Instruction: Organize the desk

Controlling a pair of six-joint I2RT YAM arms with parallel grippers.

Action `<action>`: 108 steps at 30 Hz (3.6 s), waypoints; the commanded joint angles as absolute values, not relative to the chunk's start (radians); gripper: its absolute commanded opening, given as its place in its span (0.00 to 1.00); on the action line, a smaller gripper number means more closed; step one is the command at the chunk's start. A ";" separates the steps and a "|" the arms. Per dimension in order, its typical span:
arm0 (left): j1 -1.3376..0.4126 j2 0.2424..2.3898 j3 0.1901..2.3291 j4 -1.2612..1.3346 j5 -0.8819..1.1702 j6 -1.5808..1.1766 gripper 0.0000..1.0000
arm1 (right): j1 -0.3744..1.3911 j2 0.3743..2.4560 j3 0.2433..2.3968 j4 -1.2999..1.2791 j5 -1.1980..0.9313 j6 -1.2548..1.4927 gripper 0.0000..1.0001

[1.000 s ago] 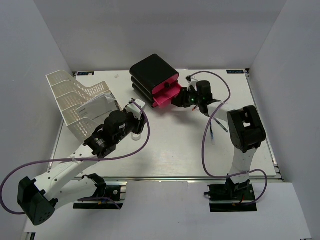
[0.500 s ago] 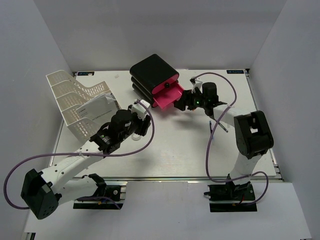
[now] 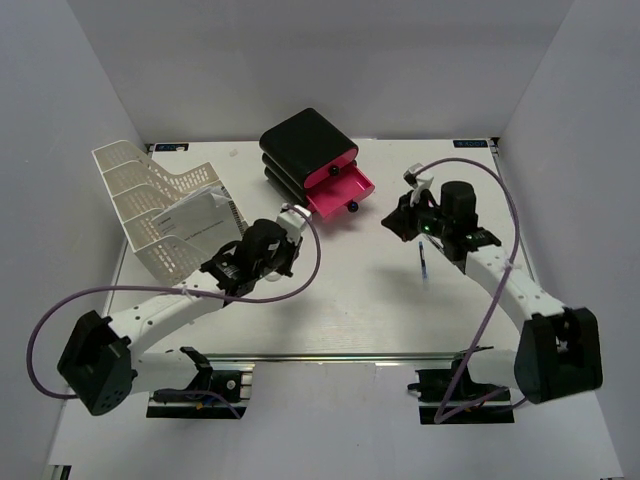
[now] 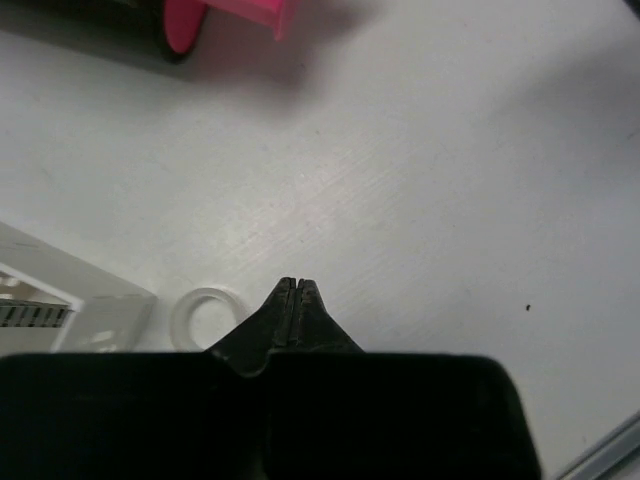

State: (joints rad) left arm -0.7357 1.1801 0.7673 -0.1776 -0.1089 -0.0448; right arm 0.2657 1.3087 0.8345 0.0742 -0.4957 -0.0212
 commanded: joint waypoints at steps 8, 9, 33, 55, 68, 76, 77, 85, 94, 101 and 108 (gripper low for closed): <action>-0.756 1.412 0.946 -0.441 -0.158 -0.353 0.38 | 0.172 1.192 0.784 -0.124 -0.888 -0.132 0.50; -0.756 1.431 0.963 -0.466 -0.176 -0.376 0.40 | 0.167 1.181 0.776 -0.127 -0.881 -0.133 0.53; -0.769 1.735 1.154 -0.655 -0.517 -0.445 0.44 | 0.054 0.993 0.753 -0.160 -0.822 -0.192 0.54; -0.759 1.783 1.187 -0.646 -0.407 -0.407 0.04 | -0.023 0.985 0.744 -0.156 -0.850 -0.192 0.53; -0.781 1.575 1.460 -0.594 -0.143 -0.252 0.00 | -0.040 0.985 0.742 -0.152 -0.847 -0.192 0.54; -0.781 1.821 1.768 -0.577 -0.221 -0.250 0.00 | -0.044 0.982 0.739 -0.147 -0.838 -0.190 0.53; -0.781 1.868 1.796 -0.581 -0.263 -0.255 0.00 | -0.044 0.982 0.739 -0.149 -0.838 -0.192 0.53; -0.781 1.996 1.917 -0.580 -0.376 -0.287 0.00 | -0.046 0.976 0.738 -0.146 -0.839 -0.193 0.53; -0.761 2.109 2.016 -0.606 -0.440 -0.276 0.00 | -0.052 0.973 0.736 -0.147 -0.839 -0.196 0.53; -0.761 2.134 2.029 -0.597 -0.483 -0.272 0.02 | -0.061 0.971 0.736 -0.146 -0.844 -0.195 0.53; -0.761 2.148 2.029 -0.604 -0.495 -0.272 0.26 | -0.072 0.971 0.736 -0.146 -0.845 -0.195 0.53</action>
